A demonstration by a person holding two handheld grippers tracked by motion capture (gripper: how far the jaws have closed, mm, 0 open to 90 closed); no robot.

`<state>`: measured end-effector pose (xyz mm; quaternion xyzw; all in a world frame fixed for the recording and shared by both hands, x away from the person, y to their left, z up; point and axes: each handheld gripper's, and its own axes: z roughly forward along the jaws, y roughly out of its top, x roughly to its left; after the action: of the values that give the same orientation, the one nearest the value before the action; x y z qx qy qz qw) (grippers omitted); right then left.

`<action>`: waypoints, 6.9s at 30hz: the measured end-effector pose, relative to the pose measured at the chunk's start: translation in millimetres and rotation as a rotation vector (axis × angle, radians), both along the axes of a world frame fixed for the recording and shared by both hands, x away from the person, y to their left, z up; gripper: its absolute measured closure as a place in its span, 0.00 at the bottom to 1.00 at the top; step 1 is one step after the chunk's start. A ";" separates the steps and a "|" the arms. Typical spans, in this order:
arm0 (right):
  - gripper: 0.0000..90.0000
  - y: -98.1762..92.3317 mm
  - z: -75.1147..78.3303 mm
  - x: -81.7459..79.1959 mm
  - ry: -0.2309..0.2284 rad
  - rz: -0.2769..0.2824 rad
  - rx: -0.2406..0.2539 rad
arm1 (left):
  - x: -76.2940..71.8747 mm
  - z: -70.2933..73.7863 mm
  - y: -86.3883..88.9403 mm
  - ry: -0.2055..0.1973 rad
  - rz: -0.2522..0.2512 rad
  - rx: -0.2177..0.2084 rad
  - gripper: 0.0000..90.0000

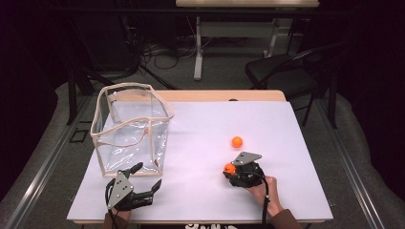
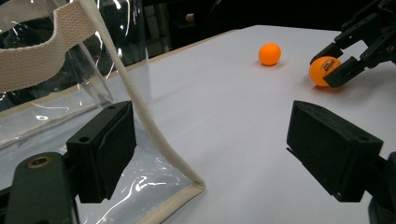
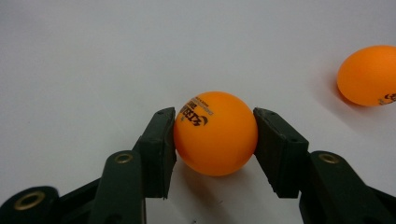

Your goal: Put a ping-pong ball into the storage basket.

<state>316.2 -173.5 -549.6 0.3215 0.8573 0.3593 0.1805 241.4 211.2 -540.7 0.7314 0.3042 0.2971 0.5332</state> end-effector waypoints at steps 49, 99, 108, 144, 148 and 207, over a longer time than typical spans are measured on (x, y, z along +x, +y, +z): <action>0.56 -4.0 29.1 -10.2 -0.065 0.000 0.020 | 0.1 0.0 -0.1 -0.002 -0.002 0.005 0.18; 0.56 -8.4 54.0 -14.0 -0.107 -0.005 0.043 | 0.2 -0.1 -0.5 -0.003 -0.001 0.007 0.18; 0.56 -9.0 59.2 -15.0 -0.109 -0.005 0.054 | 0.5 -0.1 -0.5 -0.004 -0.001 0.008 0.18; 0.56 -6.0 68.4 -7.8 -0.114 -0.002 0.073 | 0.7 -0.1 -1.4 -0.004 -0.003 0.006 0.18; 0.56 -3.9 70.5 -5.5 -0.115 -0.003 0.077 | 0.8 0.0 -1.2 -0.005 -0.003 0.007 0.18; 0.56 18.6 84.1 24.9 -0.124 0.023 0.091 | 2.4 -0.1 -1.7 -0.004 -0.004 0.004 0.18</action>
<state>341.1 -154.9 -465.5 0.2968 0.8308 0.4193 0.2141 243.7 209.5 -540.8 0.7326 0.3009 0.2980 0.5328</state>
